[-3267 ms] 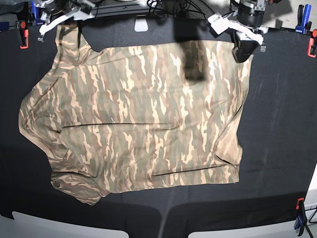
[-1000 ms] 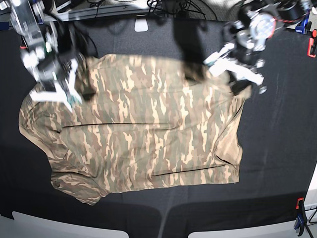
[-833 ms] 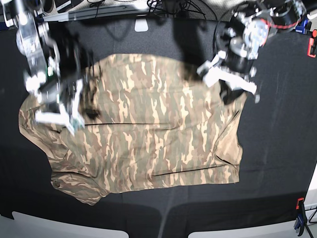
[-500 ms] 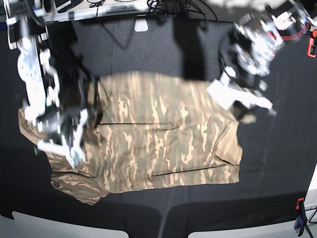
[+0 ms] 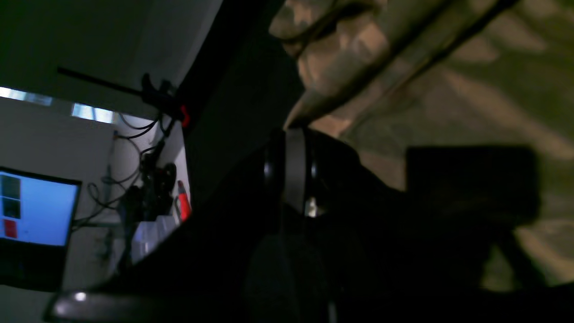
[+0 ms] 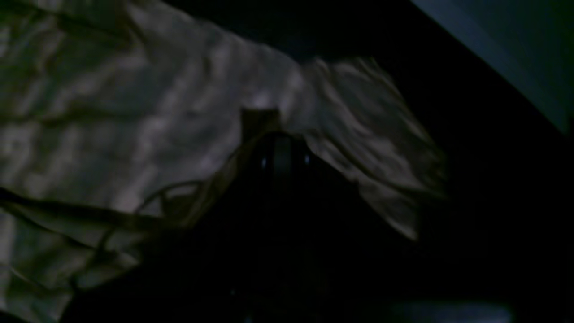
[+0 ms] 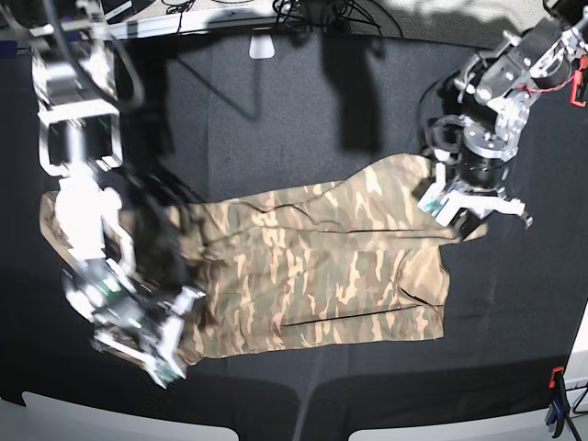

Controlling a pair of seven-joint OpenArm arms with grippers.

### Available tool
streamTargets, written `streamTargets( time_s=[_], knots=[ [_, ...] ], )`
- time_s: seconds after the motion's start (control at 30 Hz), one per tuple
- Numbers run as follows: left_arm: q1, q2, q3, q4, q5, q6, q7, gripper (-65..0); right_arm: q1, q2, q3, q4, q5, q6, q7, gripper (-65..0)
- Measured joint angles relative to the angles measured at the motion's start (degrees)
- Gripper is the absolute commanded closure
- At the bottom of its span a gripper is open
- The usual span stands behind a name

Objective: Layout the t-shirt on the table in an organized manner, then fold the t-shirt properly
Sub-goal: 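Fold the shoulder edge with both grippers toward the shirt's hem, then release the folded edge and lift both grippers off the shirt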

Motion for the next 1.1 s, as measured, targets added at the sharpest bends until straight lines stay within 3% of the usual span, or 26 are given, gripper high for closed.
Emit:
streamTargets(
  time_s=[0.3,0.47,0.73,0.8,0.87,0.93,1.0,1.1],
  knots=[
    [0.13,1.95,0.00,-10.03,-0.02,-0.28,-1.16,0.0,6.21,-5.07,0.07,-13.57,-4.81,0.44,3.04,0.0],
    [0.00,2.54,0.00,-10.03,0.31,-0.15,-4.09,0.0,6.19,-5.27,0.07,-15.50,-4.94,0.46,3.13,0.0],
    [-0.81,2.49,-0.02,-10.03,0.46,-0.11,-3.93,0.0,6.38,-5.11,0.07,-15.52,-6.45,0.44,2.82,0.0],
    [-0.74,2.51,0.00,-10.03,0.42,-0.15,-3.54,-7.3,6.43,-4.98,0.07,-15.52,-6.45,0.44,2.69,0.0],
    [-0.81,2.51,0.00,-10.03,0.44,-0.13,-3.58,-12.3,6.47,-4.96,0.07,-15.52,-6.45,0.42,2.69,-4.1],
    [-0.81,2.51,0.00,-10.03,0.46,-0.13,-2.91,-13.0,6.64,-4.81,0.09,-15.52,-6.43,0.42,2.64,-12.0],
    [-0.81,2.54,0.00,-10.03,0.46,-0.13,-0.11,-13.0,6.99,-4.72,0.09,-15.52,-6.40,0.11,2.56,-22.0],
    [-1.66,2.54,0.00,-10.03,0.24,-0.59,7.93,-12.9,7.43,-4.35,0.09,-15.52,-3.89,-3.45,2.75,-32.9]
  ],
)
